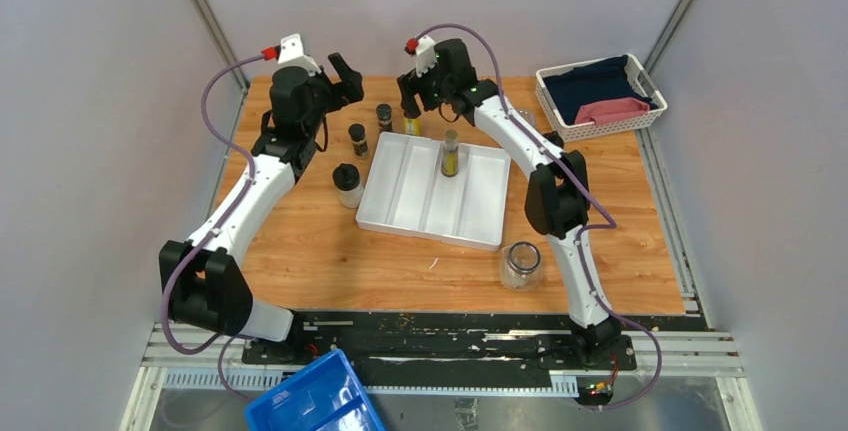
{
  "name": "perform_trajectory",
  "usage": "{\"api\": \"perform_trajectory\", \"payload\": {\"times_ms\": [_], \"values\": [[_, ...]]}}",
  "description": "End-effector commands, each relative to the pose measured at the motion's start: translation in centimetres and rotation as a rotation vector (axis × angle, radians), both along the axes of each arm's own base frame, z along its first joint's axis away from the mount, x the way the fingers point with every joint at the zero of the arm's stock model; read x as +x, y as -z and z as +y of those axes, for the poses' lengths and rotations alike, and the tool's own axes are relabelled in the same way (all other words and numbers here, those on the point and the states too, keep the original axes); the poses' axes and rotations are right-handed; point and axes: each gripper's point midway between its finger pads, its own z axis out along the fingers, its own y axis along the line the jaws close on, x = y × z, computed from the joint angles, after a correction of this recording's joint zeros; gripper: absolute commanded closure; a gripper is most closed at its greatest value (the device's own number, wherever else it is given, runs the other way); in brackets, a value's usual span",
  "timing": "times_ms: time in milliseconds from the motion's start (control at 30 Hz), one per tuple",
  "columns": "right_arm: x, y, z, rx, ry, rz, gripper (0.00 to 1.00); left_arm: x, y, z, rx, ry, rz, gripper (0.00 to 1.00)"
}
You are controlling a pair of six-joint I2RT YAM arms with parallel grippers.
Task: Organize the condiment bottles
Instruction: Pick up the bottle from the center of the board.
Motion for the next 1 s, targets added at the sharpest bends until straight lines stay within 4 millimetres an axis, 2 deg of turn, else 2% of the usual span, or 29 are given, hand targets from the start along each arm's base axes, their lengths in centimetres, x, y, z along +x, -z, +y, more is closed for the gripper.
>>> {"api": "perform_trajectory", "payload": {"times_ms": [0, 233, 767, 967], "values": [[-0.3, 1.0, 1.0, -0.086, -0.005, -0.034, 0.23, 0.3, 0.2, -0.3, 0.025, -0.02, -0.018, 0.01], [-0.2, 2.3, 1.5, -0.115, 0.001, -0.035, 0.27, 0.3, 0.8, -1.1, 0.054, -0.025, -0.017, 0.01], [0.9, 2.7, 2.0, -0.114, 0.007, -0.051, 0.32, 0.8, 1.5, -1.6, 0.043, -0.019, -0.019, 0.02], [1.0, 2.8, 2.3, -0.109, 0.004, -0.054, 0.39, 1.0, 1.9, -1.7, 0.041, -0.02, -0.014, 0.02]]}}
